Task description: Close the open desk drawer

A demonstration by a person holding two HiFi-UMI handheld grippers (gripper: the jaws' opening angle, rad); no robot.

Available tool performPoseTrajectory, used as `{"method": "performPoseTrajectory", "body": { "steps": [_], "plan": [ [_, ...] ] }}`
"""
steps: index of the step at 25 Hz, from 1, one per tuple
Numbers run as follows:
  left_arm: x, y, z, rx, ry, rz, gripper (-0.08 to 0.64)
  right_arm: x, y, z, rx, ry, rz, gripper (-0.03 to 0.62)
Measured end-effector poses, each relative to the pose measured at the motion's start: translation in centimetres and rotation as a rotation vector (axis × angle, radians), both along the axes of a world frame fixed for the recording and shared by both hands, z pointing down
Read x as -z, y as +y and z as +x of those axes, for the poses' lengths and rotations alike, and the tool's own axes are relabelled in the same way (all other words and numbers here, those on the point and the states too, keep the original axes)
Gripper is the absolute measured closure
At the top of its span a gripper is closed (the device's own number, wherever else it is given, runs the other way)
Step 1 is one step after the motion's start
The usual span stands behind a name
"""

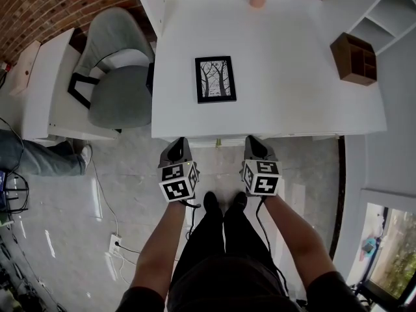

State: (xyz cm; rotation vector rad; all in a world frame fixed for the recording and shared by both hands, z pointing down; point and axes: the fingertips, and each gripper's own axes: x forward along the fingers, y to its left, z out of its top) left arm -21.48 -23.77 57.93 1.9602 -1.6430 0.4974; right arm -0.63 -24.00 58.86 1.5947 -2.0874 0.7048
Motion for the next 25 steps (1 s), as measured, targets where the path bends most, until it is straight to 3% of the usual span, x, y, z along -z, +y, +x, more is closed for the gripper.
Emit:
{"method": "performPoseTrajectory", "body": {
  "steps": [10,18,25],
  "plan": [
    [0.4,1.5,0.7,-0.059,-0.037,0.006,0.55,1.5,1.3,-1.1,0.075,0.022,0.052,0.588],
    [4.8,4.5,1.9,-0.138,-0.011,0.099,0.551,5.4,4.9,-1.3,0.08,-0.054,0.11,0.588],
    [9.8,6.9,2.1,-0.184,-0.022,0.202,0.551,11.4,6.8,-0.5,0.081,-0.073,0.241,0.588]
  ]
}}
